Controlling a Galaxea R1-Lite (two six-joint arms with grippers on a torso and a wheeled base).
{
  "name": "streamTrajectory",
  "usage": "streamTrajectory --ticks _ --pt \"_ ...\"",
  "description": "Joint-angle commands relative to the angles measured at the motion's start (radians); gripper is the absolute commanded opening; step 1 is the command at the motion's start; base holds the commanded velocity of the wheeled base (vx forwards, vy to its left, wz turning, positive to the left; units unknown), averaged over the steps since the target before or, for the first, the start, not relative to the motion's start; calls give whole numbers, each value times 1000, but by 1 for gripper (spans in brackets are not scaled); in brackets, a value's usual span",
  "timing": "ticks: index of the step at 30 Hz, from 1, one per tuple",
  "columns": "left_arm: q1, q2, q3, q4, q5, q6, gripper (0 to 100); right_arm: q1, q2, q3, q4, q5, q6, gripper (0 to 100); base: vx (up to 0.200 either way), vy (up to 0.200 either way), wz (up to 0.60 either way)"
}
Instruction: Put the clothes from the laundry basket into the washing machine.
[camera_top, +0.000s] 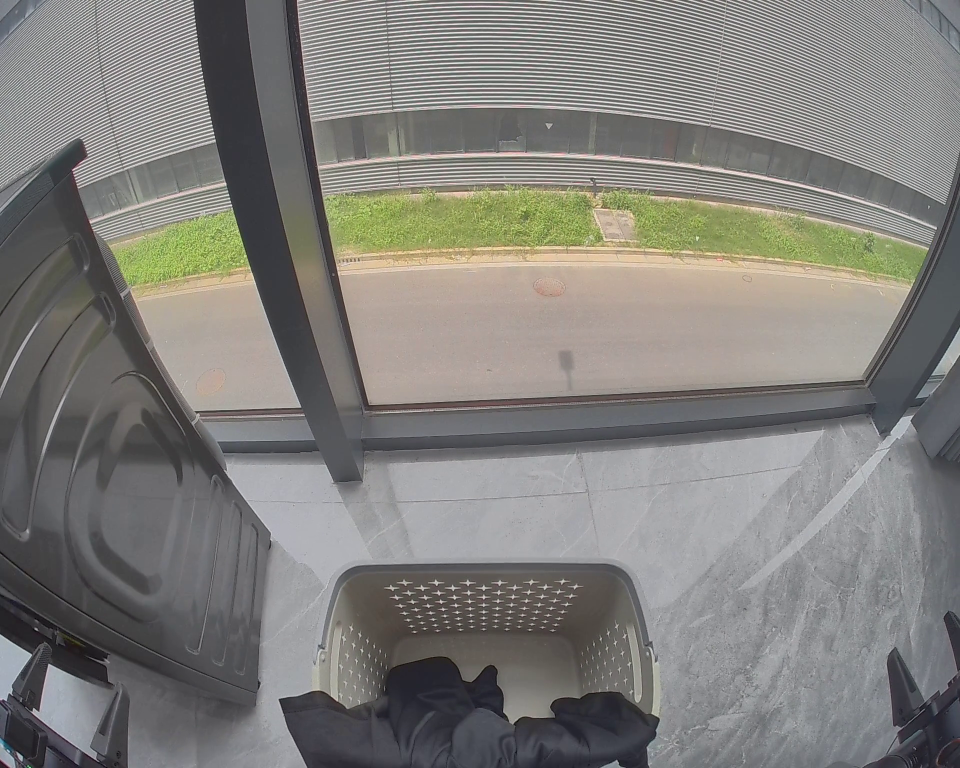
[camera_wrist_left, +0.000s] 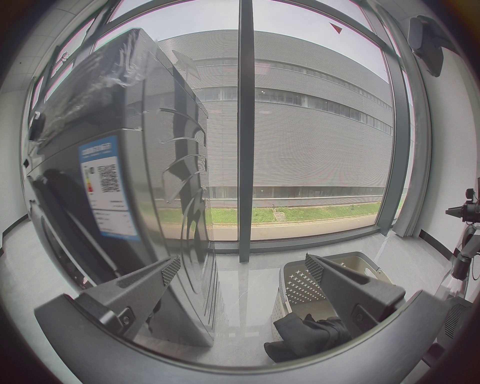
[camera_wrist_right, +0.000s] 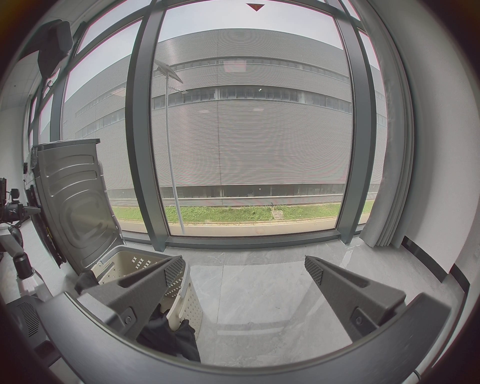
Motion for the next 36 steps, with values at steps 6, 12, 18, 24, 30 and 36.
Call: streamTrajectory --ticks 6,12,18,24,30,36 --pt "0 -18 18 0 0 0 100 0 -10 17 0 0 -1 100 -200 0 0" --pt "0 -18 18 0 0 0 100 0 -9 17 0 0 -1 100 -67 0 0" --pt "0 -18 18 0 -6 -6 100 0 -9 17 0 0 -1 100 0 33 0" --pt "0 -18 18 0 -6 -5 100 0 -10 17 0 2 -1 100 0 200 0" --pt "0 -18 18 0 -6 -5 100 0 -9 17 0 2 -1 100 0 200 0" --pt "0 -17 18 0 -6 -5 100 0 -10 17 0 2 -1 100 0 200 0"
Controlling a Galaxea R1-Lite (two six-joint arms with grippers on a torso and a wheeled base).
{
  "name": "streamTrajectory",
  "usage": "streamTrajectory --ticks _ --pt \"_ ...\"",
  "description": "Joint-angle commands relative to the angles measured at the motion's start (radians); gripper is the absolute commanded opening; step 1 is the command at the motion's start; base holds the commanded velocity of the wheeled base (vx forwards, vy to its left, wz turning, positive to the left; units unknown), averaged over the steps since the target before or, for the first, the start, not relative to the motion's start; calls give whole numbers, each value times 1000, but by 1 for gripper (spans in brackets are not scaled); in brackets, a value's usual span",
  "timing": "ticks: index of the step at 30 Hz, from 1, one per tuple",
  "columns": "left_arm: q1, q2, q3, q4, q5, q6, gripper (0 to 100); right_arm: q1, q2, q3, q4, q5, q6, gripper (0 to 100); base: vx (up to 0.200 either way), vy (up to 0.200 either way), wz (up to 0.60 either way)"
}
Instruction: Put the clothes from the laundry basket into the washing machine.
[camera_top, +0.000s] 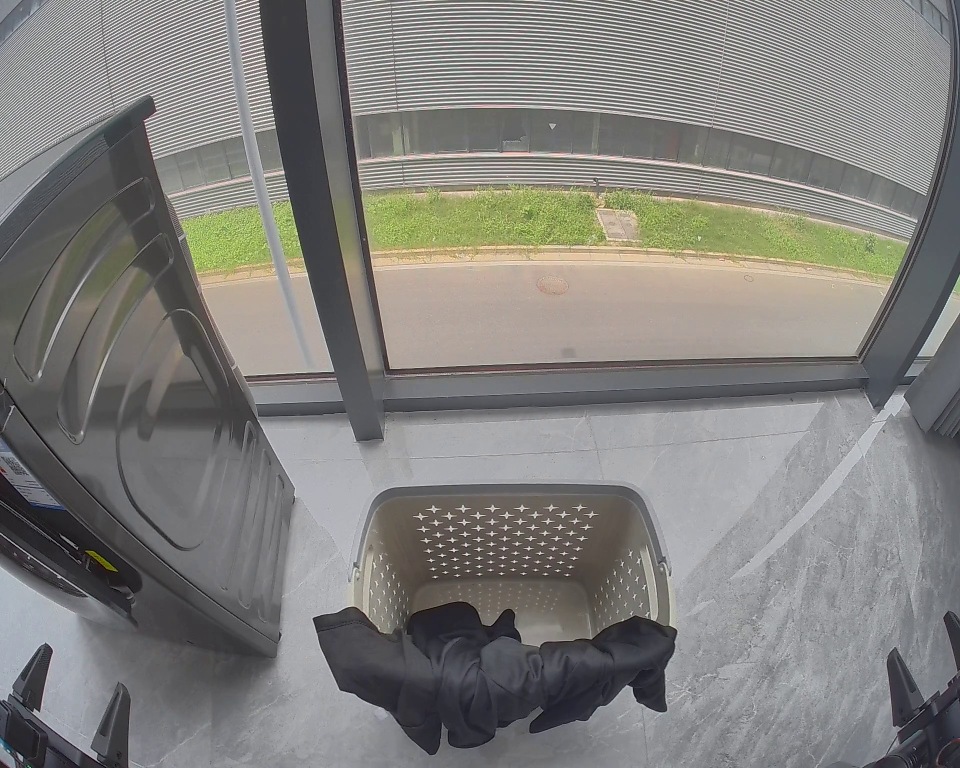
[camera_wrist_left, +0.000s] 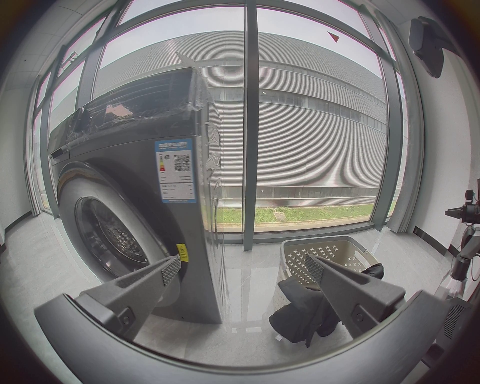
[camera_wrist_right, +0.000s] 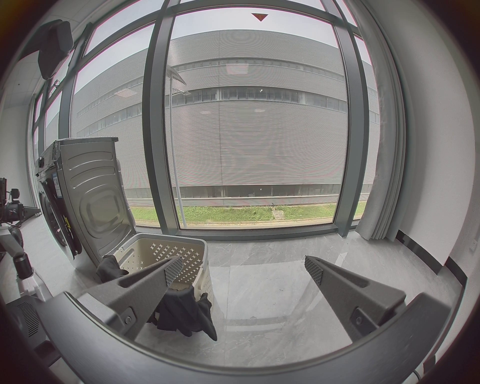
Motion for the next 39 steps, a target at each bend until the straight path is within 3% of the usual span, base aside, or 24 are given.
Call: streamTrajectory --ticks 1,11,18,27,32,39 --pt "1 -18 18 0 0 0 100 0 -9 18 0 1 0 100 0 200 0" --pt "1 -18 18 0 1 3 100 0 -9 18 0 1 0 100 0 200 0" --pt "1 -17 18 0 0 -2 100 0 -9 18 0 1 0 100 0 0 0" --pt "1 -17 18 0 1 3 100 0 -9 18 0 1 0 100 -200 0 0" --pt "1 -18 18 0 0 1 100 0 -10 18 0 1 0 100 0 0 0" --pt "1 -18 18 0 -2 0 100 0 -9 18 0 1 0 100 0 200 0"
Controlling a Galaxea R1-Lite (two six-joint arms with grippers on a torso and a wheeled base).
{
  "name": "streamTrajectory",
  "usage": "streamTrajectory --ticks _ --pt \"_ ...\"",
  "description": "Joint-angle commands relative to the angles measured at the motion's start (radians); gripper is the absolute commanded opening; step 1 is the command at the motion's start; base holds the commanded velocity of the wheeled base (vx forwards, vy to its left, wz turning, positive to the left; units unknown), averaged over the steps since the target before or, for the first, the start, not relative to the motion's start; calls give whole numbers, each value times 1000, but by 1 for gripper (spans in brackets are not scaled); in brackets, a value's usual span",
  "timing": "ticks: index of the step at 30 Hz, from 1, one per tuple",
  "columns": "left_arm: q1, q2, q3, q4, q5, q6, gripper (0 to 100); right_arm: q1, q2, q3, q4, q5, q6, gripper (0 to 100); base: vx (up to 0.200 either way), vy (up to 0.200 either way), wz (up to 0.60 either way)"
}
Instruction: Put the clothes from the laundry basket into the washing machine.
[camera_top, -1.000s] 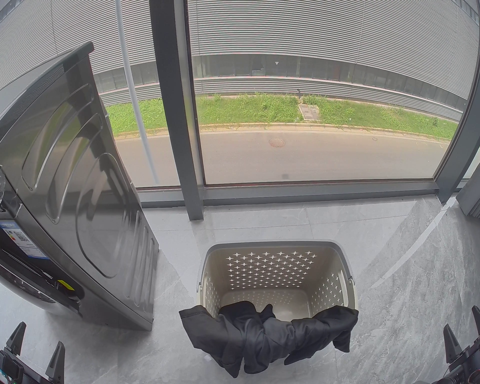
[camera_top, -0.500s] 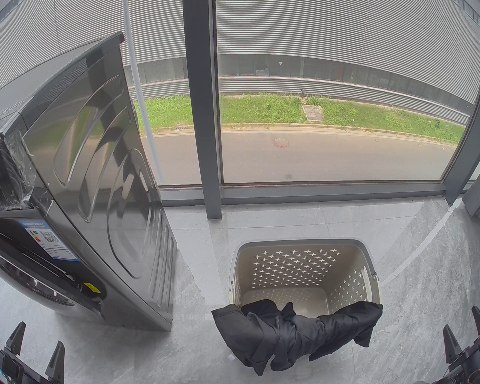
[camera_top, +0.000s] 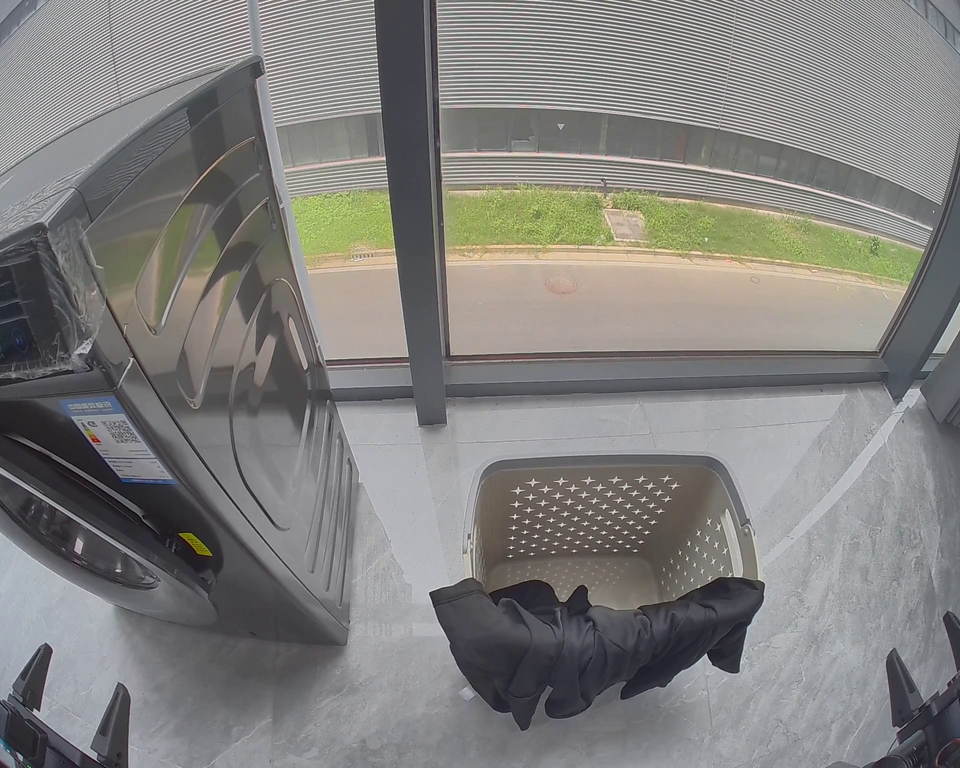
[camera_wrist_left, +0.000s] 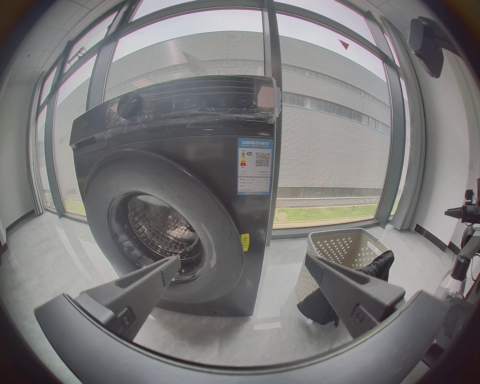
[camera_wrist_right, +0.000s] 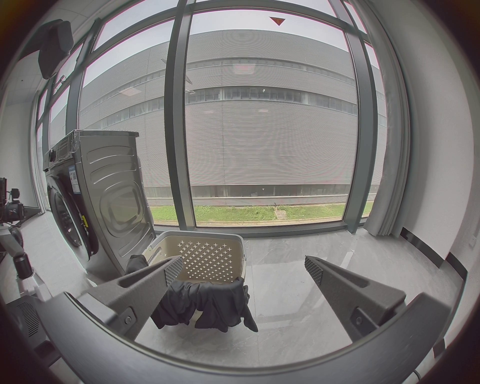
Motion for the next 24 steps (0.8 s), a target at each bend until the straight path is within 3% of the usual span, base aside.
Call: streamTrajectory --ticks 1,24 --pt "0 -18 16 0 0 0 100 0 -9 18 0 0 0 100 0 200 0" --pt "0 -16 16 0 -1 -1 100 0 -9 18 0 0 0 100 0 200 0"
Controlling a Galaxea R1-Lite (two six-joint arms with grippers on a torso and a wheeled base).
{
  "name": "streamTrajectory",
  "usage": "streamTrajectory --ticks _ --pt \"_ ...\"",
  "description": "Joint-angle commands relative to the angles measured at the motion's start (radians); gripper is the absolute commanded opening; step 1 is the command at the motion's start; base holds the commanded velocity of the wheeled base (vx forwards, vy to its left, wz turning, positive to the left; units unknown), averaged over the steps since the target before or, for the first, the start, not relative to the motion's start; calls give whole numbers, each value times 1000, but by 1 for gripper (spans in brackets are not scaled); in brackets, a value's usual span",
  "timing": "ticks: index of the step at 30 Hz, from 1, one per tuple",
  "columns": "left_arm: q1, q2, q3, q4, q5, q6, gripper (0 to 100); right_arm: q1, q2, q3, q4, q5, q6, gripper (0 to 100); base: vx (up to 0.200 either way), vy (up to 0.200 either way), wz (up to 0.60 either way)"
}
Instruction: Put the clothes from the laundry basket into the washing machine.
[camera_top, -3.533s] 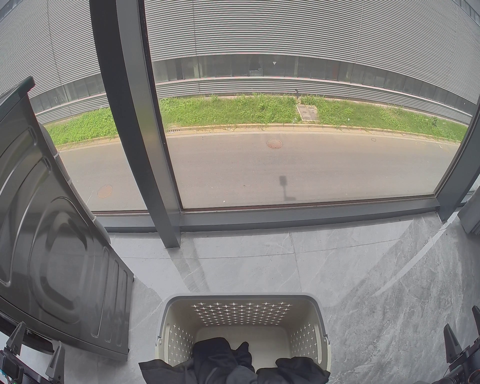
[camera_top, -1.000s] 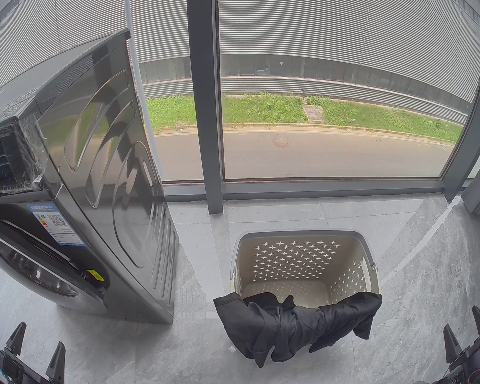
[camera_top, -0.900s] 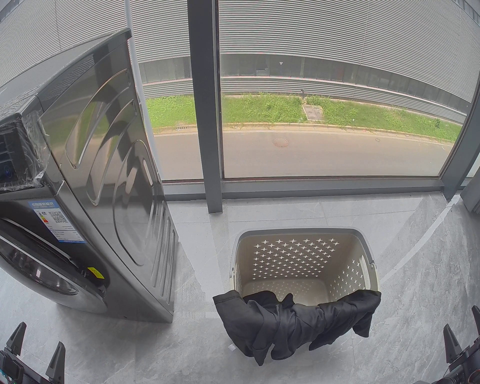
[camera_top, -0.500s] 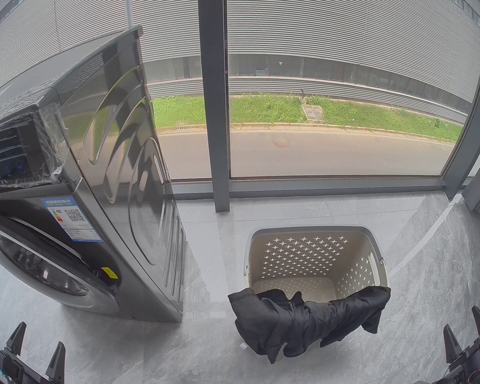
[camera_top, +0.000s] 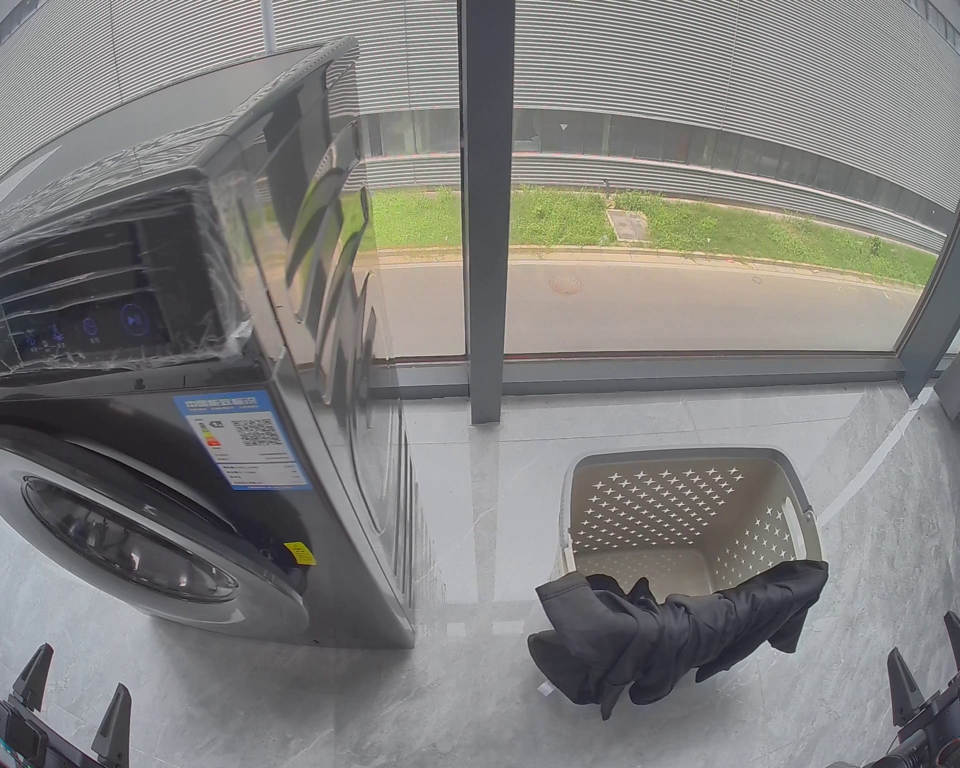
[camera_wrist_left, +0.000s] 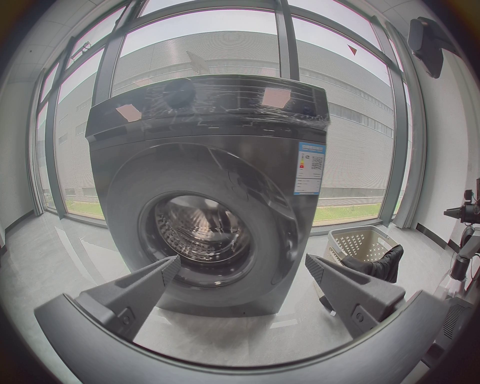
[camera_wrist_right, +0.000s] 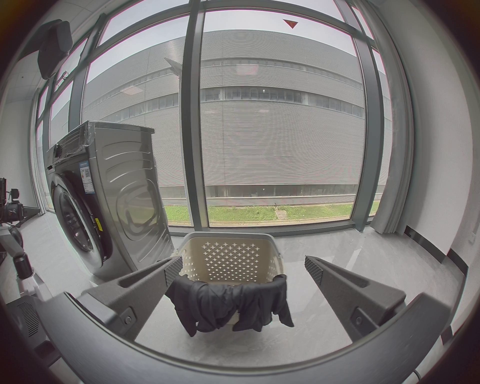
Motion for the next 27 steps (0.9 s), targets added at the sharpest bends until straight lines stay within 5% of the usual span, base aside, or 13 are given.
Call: streamTrajectory --ticks 1,27 --pt "1 -17 16 0 1 -1 100 0 -9 18 0 1 0 100 0 200 0" --pt "1 -17 16 0 1 -1 100 0 -9 18 0 1 0 100 0 200 0"
